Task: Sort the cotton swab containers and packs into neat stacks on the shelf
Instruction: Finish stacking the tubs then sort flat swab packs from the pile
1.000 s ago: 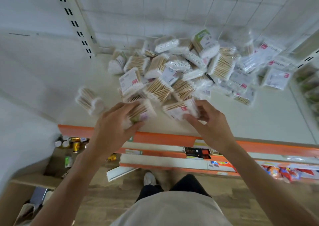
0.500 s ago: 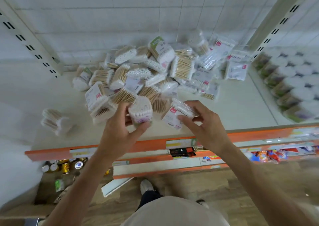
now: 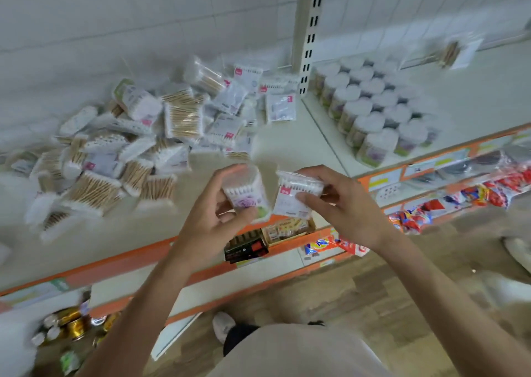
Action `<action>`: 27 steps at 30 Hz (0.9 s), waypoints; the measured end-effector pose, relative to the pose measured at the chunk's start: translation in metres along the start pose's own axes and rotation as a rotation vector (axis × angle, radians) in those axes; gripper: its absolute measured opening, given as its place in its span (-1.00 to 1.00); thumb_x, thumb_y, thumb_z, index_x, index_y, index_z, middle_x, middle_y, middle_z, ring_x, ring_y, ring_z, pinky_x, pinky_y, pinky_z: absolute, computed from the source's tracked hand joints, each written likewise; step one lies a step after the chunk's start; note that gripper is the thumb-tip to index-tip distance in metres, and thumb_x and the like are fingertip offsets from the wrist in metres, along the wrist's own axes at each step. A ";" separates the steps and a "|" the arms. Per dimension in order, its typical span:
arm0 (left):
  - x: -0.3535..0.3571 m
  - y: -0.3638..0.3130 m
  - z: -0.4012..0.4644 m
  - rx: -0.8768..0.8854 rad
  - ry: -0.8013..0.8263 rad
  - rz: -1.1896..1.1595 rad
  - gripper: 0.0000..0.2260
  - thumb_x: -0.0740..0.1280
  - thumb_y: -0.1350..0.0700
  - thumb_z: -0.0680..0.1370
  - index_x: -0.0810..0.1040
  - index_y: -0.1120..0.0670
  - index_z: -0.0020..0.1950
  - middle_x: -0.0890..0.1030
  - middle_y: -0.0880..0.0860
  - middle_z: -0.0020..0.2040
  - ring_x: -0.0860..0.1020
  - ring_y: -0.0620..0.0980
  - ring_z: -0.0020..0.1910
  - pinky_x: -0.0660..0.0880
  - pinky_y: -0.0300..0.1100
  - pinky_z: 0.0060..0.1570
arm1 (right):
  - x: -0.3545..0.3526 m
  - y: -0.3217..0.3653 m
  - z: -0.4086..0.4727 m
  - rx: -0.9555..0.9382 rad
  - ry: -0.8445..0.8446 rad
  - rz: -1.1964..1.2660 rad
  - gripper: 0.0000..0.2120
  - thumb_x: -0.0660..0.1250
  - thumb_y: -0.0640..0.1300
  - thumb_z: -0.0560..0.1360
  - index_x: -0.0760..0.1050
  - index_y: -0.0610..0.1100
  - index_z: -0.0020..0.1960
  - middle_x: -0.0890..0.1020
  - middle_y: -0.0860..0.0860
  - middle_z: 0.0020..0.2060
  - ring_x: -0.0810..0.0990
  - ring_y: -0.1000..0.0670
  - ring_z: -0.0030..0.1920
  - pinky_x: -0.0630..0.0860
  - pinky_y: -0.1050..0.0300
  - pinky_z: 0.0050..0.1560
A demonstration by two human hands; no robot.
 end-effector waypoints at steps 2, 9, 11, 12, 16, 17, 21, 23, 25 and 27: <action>0.025 -0.005 0.008 0.004 0.013 -0.011 -0.43 0.49 0.29 0.48 0.42 -0.09 0.39 0.63 0.03 0.16 0.65 -0.06 0.11 0.56 -0.31 -0.02 | -0.022 -0.008 -0.011 -0.001 -0.011 -0.007 -0.74 0.40 -0.15 0.59 0.54 -0.08 0.27 0.64 0.14 -0.01 0.67 0.01 -0.05 0.60 0.20 0.00; 0.116 -0.034 0.049 0.161 0.057 0.208 -0.44 0.56 0.14 0.41 0.47 -0.12 0.35 0.53 -0.10 0.25 0.60 -0.03 0.18 0.60 -0.06 0.12 | -0.103 -0.041 -0.042 0.030 -0.141 -0.059 -0.73 0.45 -0.07 0.55 0.48 -0.04 0.19 0.57 0.26 -0.24 0.57 0.10 -0.27 0.56 0.25 -0.14; 0.135 -0.043 0.058 0.200 0.061 0.248 -0.45 0.53 0.19 0.43 0.47 -0.08 0.37 0.50 -0.03 0.26 0.56 -0.04 0.23 0.58 -0.04 0.17 | -0.127 -0.049 -0.047 0.058 -0.169 -0.063 -0.76 0.45 -0.09 0.55 0.48 -0.07 0.17 0.54 0.32 -0.32 0.54 0.14 -0.31 0.44 0.40 -0.22; 0.142 -0.047 0.061 0.214 0.060 0.265 -0.46 0.53 0.20 0.44 0.47 -0.06 0.37 0.51 -0.03 0.26 0.54 -0.03 0.25 0.57 -0.04 0.19 | -0.138 -0.052 -0.048 0.069 -0.173 -0.052 -0.77 0.44 -0.09 0.56 0.49 -0.06 0.16 0.55 0.24 -0.33 0.53 0.12 -0.33 0.41 0.41 -0.23; 0.157 -0.064 0.074 0.276 0.048 0.403 -0.44 0.53 0.17 0.44 0.46 -0.04 0.39 0.55 -0.07 0.26 0.51 -0.10 0.28 0.50 -0.16 0.19 | -0.168 -0.063 -0.044 0.049 -0.178 -0.013 -0.81 0.43 -0.06 0.57 0.51 0.03 0.16 0.61 -0.12 -0.12 0.59 -0.07 -0.25 0.54 0.17 -0.18; 0.157 -0.068 0.079 0.280 0.039 0.422 -0.44 0.54 0.19 0.43 0.46 -0.04 0.40 0.56 -0.09 0.27 0.51 -0.13 0.27 0.49 -0.22 0.19 | -0.173 -0.064 -0.041 0.041 -0.193 -0.007 -0.81 0.43 -0.08 0.57 0.52 0.03 0.16 0.61 -0.07 -0.08 0.61 -0.04 -0.24 0.53 0.22 -0.17; 0.159 -0.081 0.103 0.358 0.027 0.461 -0.42 0.54 0.22 0.43 0.46 -0.05 0.40 0.53 -0.11 0.27 0.49 -0.16 0.30 0.47 -0.28 0.24 | -0.188 -0.063 -0.029 0.021 -0.282 -0.049 -0.78 0.42 -0.10 0.57 0.53 -0.04 0.20 0.61 -0.03 0.01 0.62 -0.01 -0.21 0.52 0.31 -0.14; 0.160 -0.086 0.119 0.383 0.006 0.460 -0.39 0.53 0.24 0.42 0.47 -0.08 0.41 0.50 -0.06 0.23 0.47 -0.18 0.28 0.46 -0.28 0.25 | -0.195 -0.064 -0.027 0.029 -0.334 -0.025 -0.79 0.41 -0.13 0.58 0.50 -0.04 0.19 0.60 0.02 0.03 0.63 0.01 -0.19 0.51 0.32 -0.14; 0.166 -0.093 0.135 0.426 -0.011 0.428 -0.37 0.53 0.28 0.42 0.47 -0.08 0.42 0.46 -0.04 0.20 0.47 -0.13 0.27 0.47 -0.22 0.28 | -0.204 -0.060 -0.024 0.012 -0.378 -0.025 -0.80 0.39 -0.15 0.59 0.44 -0.01 0.17 0.57 0.11 0.03 0.65 -0.02 -0.13 0.54 0.27 -0.13; 0.175 -0.097 0.146 0.474 -0.006 0.392 -0.37 0.52 0.29 0.43 0.46 -0.07 0.43 0.45 -0.04 0.22 0.48 -0.08 0.30 0.48 -0.17 0.30 | -0.214 -0.062 -0.023 0.022 -0.387 -0.028 -0.79 0.38 -0.15 0.60 0.41 -0.02 0.17 0.55 0.20 0.02 0.65 -0.07 -0.13 0.59 0.19 -0.12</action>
Point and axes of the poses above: each hand's wrist, its own z-axis towards the middle knuckle, its own x-axis out of the palm, y = z × x, the point moved 5 cm from there along z, towards the middle knuckle
